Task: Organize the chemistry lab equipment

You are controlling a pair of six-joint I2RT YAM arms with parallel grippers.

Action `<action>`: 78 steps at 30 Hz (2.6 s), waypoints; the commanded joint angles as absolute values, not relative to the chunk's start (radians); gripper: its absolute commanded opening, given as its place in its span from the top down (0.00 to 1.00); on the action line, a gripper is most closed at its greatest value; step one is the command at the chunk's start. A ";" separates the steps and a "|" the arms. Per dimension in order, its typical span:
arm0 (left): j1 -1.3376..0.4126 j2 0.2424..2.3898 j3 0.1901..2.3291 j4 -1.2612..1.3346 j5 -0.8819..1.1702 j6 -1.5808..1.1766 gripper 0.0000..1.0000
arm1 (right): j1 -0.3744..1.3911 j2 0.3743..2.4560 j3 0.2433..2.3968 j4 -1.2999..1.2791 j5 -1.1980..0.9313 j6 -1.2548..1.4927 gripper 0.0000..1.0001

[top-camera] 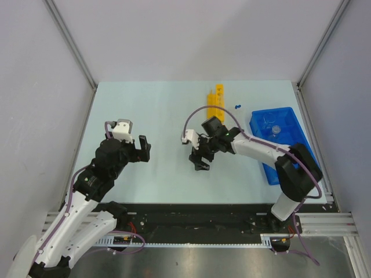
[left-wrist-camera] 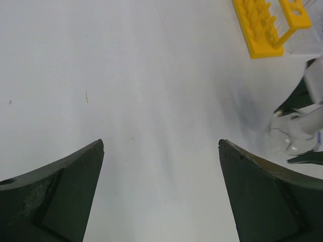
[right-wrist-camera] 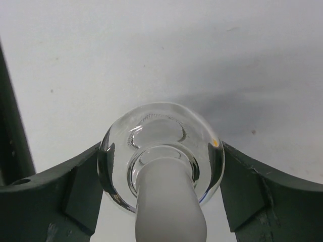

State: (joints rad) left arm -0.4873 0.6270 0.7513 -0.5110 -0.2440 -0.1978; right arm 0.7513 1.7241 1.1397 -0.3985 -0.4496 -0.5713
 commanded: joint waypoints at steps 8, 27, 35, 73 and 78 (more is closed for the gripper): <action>-0.480 0.615 0.750 -0.486 -0.250 -0.160 0.00 | 0.390 1.344 1.183 -0.719 -0.583 -0.661 0.59; -0.480 0.618 0.750 -0.485 -0.238 -0.160 0.00 | -0.397 1.376 1.174 -0.767 -0.514 -0.581 0.59; -0.480 0.618 0.749 -0.485 -0.238 -0.160 0.00 | -0.405 1.448 1.102 -0.693 -0.469 -0.555 0.58; -0.480 0.624 0.749 -0.480 -0.224 -0.156 0.00 | -0.387 1.398 0.992 -0.600 -0.359 -0.603 0.00; -0.479 0.623 0.749 -0.482 -0.225 -0.156 0.00 | -0.365 1.306 0.999 -0.633 -0.348 -0.646 0.00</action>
